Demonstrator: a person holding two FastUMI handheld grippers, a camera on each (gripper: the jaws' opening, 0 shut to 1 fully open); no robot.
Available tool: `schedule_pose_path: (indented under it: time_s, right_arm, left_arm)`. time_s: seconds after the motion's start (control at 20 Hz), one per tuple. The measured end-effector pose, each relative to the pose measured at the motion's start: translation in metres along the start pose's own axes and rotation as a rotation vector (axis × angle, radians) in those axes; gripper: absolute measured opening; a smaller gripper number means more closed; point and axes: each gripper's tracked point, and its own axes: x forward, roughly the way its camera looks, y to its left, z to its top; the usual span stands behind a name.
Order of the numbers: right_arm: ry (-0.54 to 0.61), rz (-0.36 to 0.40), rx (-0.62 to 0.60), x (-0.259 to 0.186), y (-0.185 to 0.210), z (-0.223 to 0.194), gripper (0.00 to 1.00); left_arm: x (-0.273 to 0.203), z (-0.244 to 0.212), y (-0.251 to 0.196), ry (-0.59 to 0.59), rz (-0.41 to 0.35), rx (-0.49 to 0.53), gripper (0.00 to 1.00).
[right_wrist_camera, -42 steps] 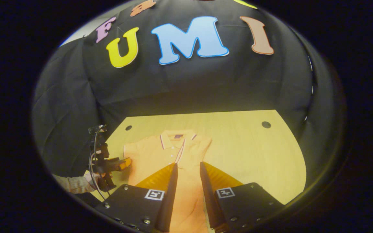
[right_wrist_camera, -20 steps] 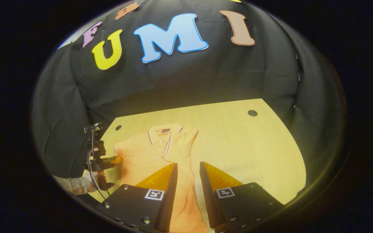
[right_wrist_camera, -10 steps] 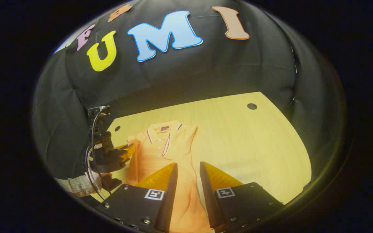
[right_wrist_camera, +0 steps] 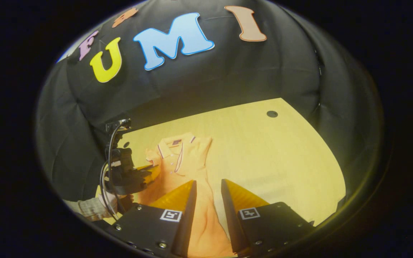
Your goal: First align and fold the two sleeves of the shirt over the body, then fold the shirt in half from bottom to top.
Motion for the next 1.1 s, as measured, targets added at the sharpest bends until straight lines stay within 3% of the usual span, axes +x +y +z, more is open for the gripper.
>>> schedule_pose_path:
  time_s: [0.1, 0.2, 0.35, 0.45, 0.5, 0.55, 0.6, 0.65, 0.8, 0.85, 0.9, 0.95, 1.0, 1.05, 1.1]
  right_arm:
    - [0.003, 0.003, 0.006, 0.000, -0.001, -0.003, 0.43]
    - [0.009, 0.005, 0.006, 0.001, 0.000, -0.006, 0.44]
    - [0.028, 0.012, -0.007, 0.001, 0.000, -0.015, 0.44]
    - [0.054, 0.014, -0.013, 0.001, 0.000, -0.028, 0.44]
    - [0.068, 0.017, -0.011, 0.001, -0.001, -0.034, 0.36]
    - [0.082, 0.019, -0.006, 0.000, -0.001, -0.041, 0.44]
    - [0.096, 0.019, 0.001, 0.000, -0.002, -0.047, 0.36]
    - [0.112, 0.018, 0.007, 0.000, -0.003, -0.054, 0.44]
    - [0.163, 0.022, 0.024, -0.002, -0.004, -0.076, 0.50]
    - [0.181, 0.020, 0.030, -0.003, -0.005, -0.084, 0.58]
    - [0.198, 0.019, 0.036, -0.002, -0.006, -0.090, 0.58]
    - [0.218, 0.023, 0.044, -0.005, -0.004, -0.098, 0.50]
    - [0.236, 0.021, 0.050, -0.003, -0.004, -0.104, 0.58]
    - [0.261, 0.016, 0.053, -0.003, -0.005, -0.113, 0.52]
    - [0.290, 0.018, 0.060, -0.006, -0.002, -0.124, 0.64]
  left_arm:
    - [-0.005, 0.001, 0.005, -0.001, 0.017, -0.007, 0.43]
    - [-0.011, 0.002, 0.010, -0.002, 0.028, -0.013, 0.68]
    - [-0.026, 0.003, 0.017, -0.009, 0.044, -0.013, 0.76]
    - [-0.045, 0.000, 0.024, -0.012, 0.058, -0.010, 0.70]
    - [-0.054, -0.003, 0.026, -0.009, 0.058, -0.013, 0.70]
    - [-0.063, -0.007, 0.027, -0.005, 0.058, -0.017, 0.70]
    - [-0.072, -0.012, 0.027, 0.001, 0.055, -0.023, 0.71]
    - [-0.081, -0.020, 0.029, 0.009, 0.062, -0.028, 0.75]
    - [-0.103, -0.050, 0.029, 0.049, 0.062, -0.056, 0.75]
    - [-0.109, -0.063, 0.030, 0.068, 0.067, -0.056, 0.76]
    - [-0.114, -0.075, 0.032, 0.087, 0.074, -0.054, 0.77]
    - [-0.122, -0.087, 0.034, 0.106, 0.086, -0.052, 0.83]
    - [-0.130, -0.099, 0.035, 0.128, 0.089, -0.055, 0.93]
    - [-0.140, -0.112, 0.036, 0.148, 0.089, -0.062, 0.94]
    - [-0.152, -0.128, 0.036, 0.177, 0.089, -0.076, 0.93]
